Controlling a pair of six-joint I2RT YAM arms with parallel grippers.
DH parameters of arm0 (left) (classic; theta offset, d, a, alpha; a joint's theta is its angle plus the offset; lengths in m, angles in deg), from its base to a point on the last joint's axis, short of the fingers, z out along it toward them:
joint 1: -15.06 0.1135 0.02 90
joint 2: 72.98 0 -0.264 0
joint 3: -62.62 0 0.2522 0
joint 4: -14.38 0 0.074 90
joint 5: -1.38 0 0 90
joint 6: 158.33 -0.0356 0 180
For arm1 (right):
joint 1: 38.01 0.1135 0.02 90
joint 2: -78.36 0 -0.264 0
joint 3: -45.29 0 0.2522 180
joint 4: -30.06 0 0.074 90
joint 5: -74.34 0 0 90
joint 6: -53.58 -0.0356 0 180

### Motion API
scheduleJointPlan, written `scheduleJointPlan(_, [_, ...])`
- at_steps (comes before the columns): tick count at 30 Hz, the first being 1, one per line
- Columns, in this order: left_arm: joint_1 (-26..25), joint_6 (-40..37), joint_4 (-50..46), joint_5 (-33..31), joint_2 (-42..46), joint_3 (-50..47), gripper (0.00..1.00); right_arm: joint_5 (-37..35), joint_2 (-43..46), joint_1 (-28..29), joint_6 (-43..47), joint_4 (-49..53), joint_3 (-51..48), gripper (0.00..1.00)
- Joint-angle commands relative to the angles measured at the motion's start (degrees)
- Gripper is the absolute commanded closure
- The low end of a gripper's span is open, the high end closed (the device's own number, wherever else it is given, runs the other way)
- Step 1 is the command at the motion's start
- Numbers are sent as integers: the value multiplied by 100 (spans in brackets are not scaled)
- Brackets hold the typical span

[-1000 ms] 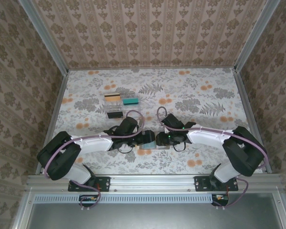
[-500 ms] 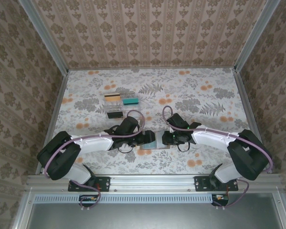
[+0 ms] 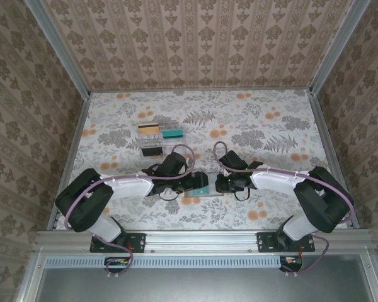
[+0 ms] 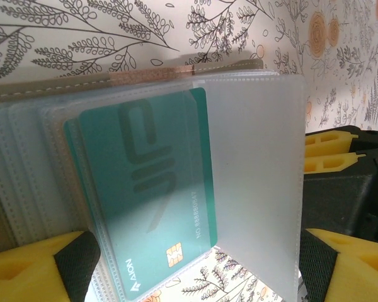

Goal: Take the credit cards out of the card holder

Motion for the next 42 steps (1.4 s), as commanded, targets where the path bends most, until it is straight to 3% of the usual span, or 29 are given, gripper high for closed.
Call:
scheduleJointPlan(1, [-48, -176, -59, 147, -126, 136, 12, 137, -231, 49, 24, -139, -77, 82])
scheduleJointPlan(9, [-49, -176, -6, 151, -92, 102, 6, 33, -131, 40, 36, -6, -50, 69])
scheduleJointPlan(12, [-44, -184, 27, 161, -71, 81, 2, -95, 91, -43, 45, 133, -102, 59])
scheduleJointPlan(16, [-49, -211, -79, 88, 15, 83, 3, -248, 521, -216, 80, 386, -188, 55])
scheduleJointPlan(22, [-39, -236, -149, 24, 125, 56, 4, -256, 1212, -390, 132, 640, -126, 54])
scheduleJointPlan(27, [14, -266, -456, -217, 403, 79, 8, 397, 1218, -370, 43, 330, 36, 59])
scheduleJointPlan(31, [119, -358, -953, -490, 745, 78, 23, 864, 1016, -355, -128, -89, 64, 68])
scheduleJointPlan(37, [172, -395, -1293, -639, 718, 61, 68, 1301, 527, -230, -391, -667, 148, 72])
scheduleJointPlan(42, [171, -460, -1494, -678, 379, 172, 92, 1457, 113, -214, -567, -968, 193, 78])
